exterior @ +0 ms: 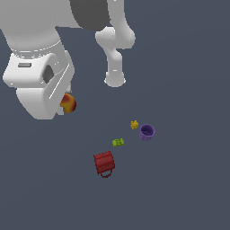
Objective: Pick up a designated object from a clutter of objects.
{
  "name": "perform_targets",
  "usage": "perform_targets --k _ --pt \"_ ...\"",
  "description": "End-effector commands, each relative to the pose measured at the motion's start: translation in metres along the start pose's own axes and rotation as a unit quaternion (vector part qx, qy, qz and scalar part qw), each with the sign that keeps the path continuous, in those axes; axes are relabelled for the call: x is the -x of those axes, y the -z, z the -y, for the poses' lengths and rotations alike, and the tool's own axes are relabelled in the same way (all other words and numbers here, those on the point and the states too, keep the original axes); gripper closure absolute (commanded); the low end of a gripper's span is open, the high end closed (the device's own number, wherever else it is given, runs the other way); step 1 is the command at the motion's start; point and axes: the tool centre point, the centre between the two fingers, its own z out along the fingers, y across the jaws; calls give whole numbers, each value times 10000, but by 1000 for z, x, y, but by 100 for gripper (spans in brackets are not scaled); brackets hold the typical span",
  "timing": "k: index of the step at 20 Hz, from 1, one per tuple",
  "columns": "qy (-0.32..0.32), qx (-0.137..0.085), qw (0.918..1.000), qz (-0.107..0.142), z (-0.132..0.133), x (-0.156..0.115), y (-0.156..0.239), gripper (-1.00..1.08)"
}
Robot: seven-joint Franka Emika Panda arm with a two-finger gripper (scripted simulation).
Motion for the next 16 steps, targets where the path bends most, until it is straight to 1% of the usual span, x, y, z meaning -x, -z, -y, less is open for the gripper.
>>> perform_targets --k 1,8,16 --pt "5 2 10000 2 -5 16 14 108" --pt "4 1 10000 7 -17 49 41 108" --pt "2 1 10000 10 -24 65 55 108"
